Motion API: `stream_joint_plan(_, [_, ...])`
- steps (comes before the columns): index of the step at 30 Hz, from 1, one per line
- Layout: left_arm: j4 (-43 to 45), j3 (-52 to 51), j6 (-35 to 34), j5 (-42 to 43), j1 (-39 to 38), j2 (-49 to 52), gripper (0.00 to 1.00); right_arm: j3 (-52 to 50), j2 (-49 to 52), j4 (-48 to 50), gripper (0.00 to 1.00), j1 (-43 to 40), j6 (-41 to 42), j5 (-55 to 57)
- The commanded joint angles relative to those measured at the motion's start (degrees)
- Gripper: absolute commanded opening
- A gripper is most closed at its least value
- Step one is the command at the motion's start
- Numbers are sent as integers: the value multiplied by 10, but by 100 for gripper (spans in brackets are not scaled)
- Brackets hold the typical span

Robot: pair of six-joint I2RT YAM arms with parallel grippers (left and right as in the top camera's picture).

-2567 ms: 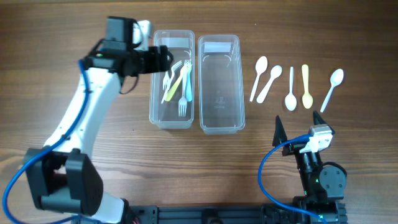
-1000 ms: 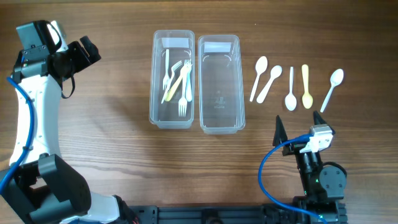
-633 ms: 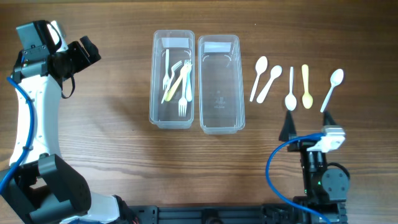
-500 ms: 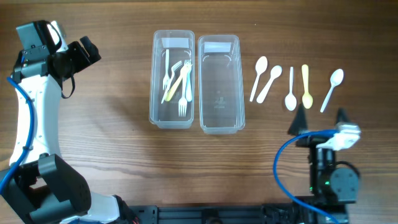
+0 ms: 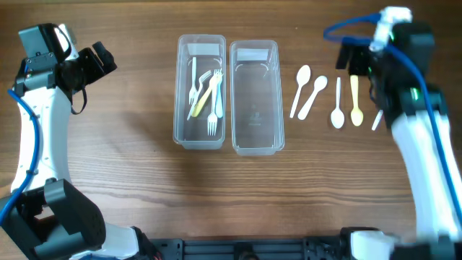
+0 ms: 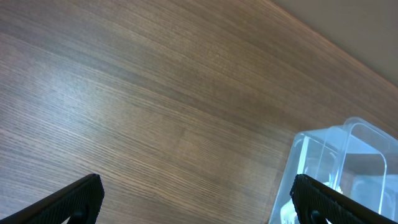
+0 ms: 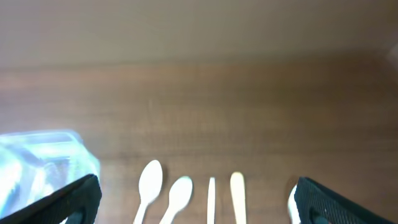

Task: Pack container
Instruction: 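Reach the right gripper to the white spoon among the spoons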

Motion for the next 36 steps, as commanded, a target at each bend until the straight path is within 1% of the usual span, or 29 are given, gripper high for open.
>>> stream_joint_plan(1, [0, 11, -3, 0, 2, -15, 100, 48, 110, -24, 100, -9, -4, -64])
stream_joint_plan(2, [0, 11, -3, 0, 2, -15, 100, 48, 128, -26, 100, -9, -4, -57])
stream_joint_plan(3, [0, 11, -3, 0, 2, -15, 100, 48, 155, -26, 100, -9, -3, -27])
stream_joint_plan(5, [0, 11, -3, 0, 2, -15, 100, 48, 175, -35, 100, -9, -3, -12])
stream_joint_plan(9, [0, 11, -3, 0, 2, -15, 100, 48, 188, -65, 100, -10, 14, -12])
stream_joint_plan(11, [0, 11, -3, 0, 2, -15, 100, 48, 188, -87, 99, -10, -10, -9])
stream_joint_plan(12, [0, 11, -3, 0, 2, -15, 100, 47, 188, -93, 93, -11, -20, -9])
stream_joint_plan(13, [0, 11, -3, 0, 2, -15, 100, 45, 189, -95, 90, -12, -21, -8])
stream_joint_plan(15, [0, 11, -3, 0, 2, -15, 100, 39, 189, -105, 88, -16, -20, -7])
stream_joint_plan(21, [0, 11, -3, 0, 2, -15, 100, 10, 221, -113, 76, -37, -17, -7])
stream_joint_plan(28, [0, 11, -3, 0, 2, -15, 100, 10, 290, -132, 69, -49, -17, -36])
stream_joint_plan(36, [0, 11, -3, 0, 2, -15, 100, 10, 356, -131, 68, -49, -18, -64])
